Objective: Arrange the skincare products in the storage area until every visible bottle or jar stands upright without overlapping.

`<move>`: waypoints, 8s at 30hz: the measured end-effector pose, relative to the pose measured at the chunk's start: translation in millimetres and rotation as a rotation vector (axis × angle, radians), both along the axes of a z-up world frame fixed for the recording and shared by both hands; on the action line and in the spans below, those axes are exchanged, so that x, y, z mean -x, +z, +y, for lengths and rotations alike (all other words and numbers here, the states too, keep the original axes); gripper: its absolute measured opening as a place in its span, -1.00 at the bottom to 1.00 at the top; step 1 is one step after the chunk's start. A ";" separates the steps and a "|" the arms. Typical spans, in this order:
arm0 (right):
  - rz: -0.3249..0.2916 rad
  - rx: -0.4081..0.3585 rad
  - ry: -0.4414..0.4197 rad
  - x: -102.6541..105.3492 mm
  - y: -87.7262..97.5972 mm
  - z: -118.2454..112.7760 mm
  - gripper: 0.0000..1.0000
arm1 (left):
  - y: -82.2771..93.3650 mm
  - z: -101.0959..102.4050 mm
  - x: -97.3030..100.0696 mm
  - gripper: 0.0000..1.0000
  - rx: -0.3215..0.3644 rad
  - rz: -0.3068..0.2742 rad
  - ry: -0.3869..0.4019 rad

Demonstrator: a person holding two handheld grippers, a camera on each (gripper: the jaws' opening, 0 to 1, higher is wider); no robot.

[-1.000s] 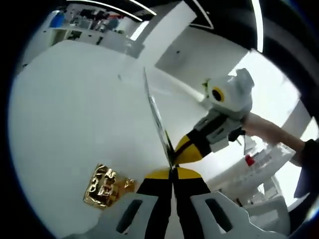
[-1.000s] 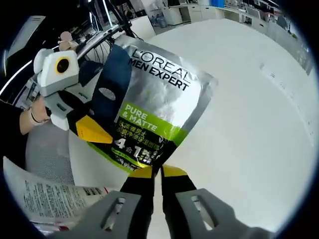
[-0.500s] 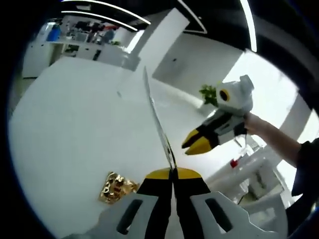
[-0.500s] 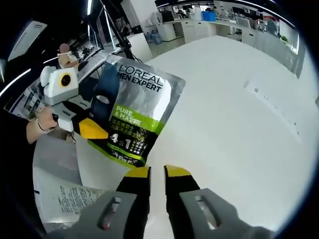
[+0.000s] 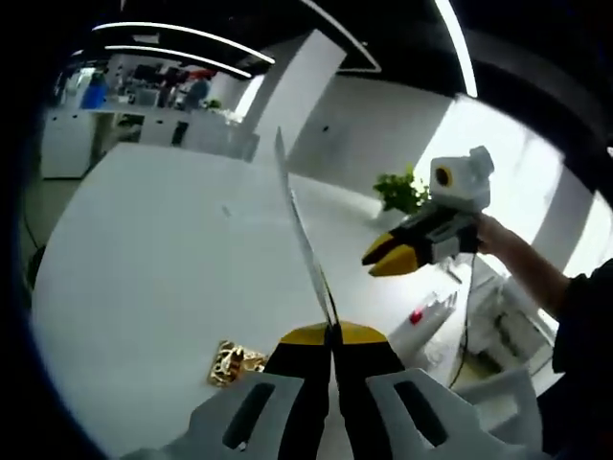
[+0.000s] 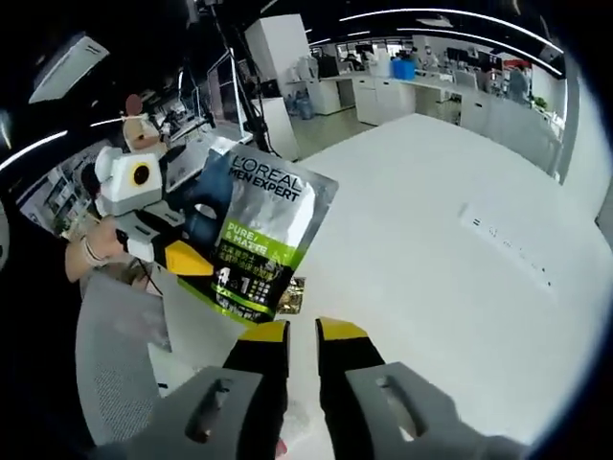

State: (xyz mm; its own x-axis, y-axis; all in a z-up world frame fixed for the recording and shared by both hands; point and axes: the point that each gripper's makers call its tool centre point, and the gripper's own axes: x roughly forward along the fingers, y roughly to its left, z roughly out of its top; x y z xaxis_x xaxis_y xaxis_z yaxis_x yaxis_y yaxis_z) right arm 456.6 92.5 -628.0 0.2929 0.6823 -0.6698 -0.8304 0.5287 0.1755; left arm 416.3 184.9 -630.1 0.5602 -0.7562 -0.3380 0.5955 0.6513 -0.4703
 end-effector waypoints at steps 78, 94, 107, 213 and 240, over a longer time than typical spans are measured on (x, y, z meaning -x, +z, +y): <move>0.441 -0.718 -0.249 180.1 -41.7 57.2 -0.76 | 7.5 -2.7 150.0 -1.00 0.103 0.140 -0.181; 0.504 -0.868 -0.255 179.7 -27.7 55.4 -0.98 | -3.7 20.0 142.0 -1.00 0.200 0.193 -0.194; 0.460 -0.841 -0.175 186.5 -21.7 50.2 -0.98 | -7.0 -2.2 155.9 -0.40 0.132 0.103 -0.301; 0.067 0.226 -0.148 165.1 -153.7 59.2 -0.61 | -139.3 6.9 64.4 -1.00 -0.233 0.230 -0.228; 0.038 0.288 -0.140 166.0 -154.9 48.3 -0.59 | -137.6 11.9 44.7 -0.78 -0.489 -0.028 -0.331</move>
